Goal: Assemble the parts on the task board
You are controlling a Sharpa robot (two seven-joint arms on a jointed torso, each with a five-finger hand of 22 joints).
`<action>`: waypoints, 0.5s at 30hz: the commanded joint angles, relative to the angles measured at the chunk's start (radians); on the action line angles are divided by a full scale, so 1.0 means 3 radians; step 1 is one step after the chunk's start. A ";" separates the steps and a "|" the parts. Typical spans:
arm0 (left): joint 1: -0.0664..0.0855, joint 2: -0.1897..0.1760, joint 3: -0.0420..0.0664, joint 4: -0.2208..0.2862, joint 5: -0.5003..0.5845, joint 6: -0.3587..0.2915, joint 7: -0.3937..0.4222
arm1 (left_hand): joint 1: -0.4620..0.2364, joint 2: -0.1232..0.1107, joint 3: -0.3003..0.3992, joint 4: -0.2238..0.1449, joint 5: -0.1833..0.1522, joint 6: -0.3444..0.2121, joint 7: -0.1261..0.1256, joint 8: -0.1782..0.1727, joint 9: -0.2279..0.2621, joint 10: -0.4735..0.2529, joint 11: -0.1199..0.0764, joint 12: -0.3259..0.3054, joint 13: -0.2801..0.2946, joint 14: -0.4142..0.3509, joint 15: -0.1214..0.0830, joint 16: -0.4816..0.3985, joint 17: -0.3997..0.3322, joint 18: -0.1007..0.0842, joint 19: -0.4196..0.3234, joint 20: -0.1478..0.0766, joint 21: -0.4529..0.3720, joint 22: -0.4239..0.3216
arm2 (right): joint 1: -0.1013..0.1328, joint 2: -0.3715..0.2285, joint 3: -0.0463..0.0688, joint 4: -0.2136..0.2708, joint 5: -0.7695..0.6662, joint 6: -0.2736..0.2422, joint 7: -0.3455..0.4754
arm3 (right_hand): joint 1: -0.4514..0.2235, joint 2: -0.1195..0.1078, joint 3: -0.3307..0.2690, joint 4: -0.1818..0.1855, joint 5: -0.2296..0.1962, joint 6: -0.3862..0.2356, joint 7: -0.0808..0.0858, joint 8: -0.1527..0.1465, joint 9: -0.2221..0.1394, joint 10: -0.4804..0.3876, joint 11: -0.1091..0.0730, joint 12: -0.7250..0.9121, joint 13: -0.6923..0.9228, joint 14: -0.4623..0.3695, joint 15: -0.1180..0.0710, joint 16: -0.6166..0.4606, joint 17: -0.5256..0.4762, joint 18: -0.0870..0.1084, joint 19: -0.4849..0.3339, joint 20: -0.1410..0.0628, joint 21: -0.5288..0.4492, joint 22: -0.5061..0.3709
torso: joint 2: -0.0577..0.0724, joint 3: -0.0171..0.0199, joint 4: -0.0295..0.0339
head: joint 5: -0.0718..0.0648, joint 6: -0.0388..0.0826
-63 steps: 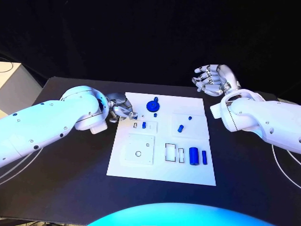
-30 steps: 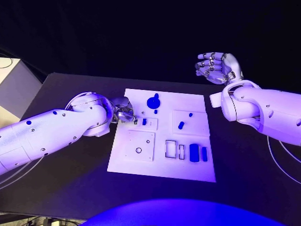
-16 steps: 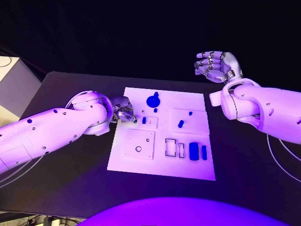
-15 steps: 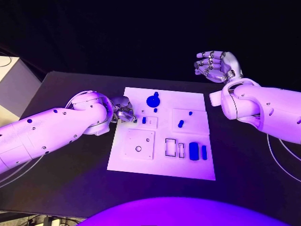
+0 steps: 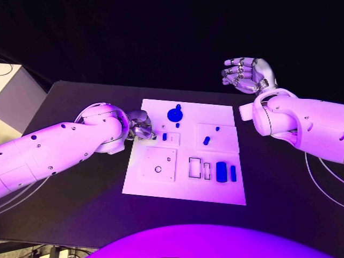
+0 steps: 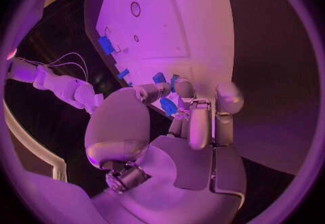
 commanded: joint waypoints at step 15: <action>-0.0002 0.0052 -0.0007 -0.0034 -0.0037 0.0083 0.0032 | 0.0005 0.0027 0.0609 -0.0603 -0.0017 0.0050 -0.0049 0.0010 -0.0009 -0.0023 -0.0005 -0.0008 -0.0003 0.0229 -0.0018 -0.0012 0.0465 -0.0024 -0.0028 0.0008 -0.0020 -0.0005 | 0.0001 -0.0006 0.0001 0.0007 -0.0005 0.0080 0.0033 | -0.0044 -0.0004 -0.0032 0.0001 0.0025 0.0025 0.0228 -0.0013 -0.0006 0.0010 0.0018 -0.0018 -0.0006 0.0005 0.0014 -0.0019 -0.0008 0.0017 0.0007 0.0024 -0.0004 -0.0010 | 0.0004 0.0003 0.0001 | -0.0004 -0.0013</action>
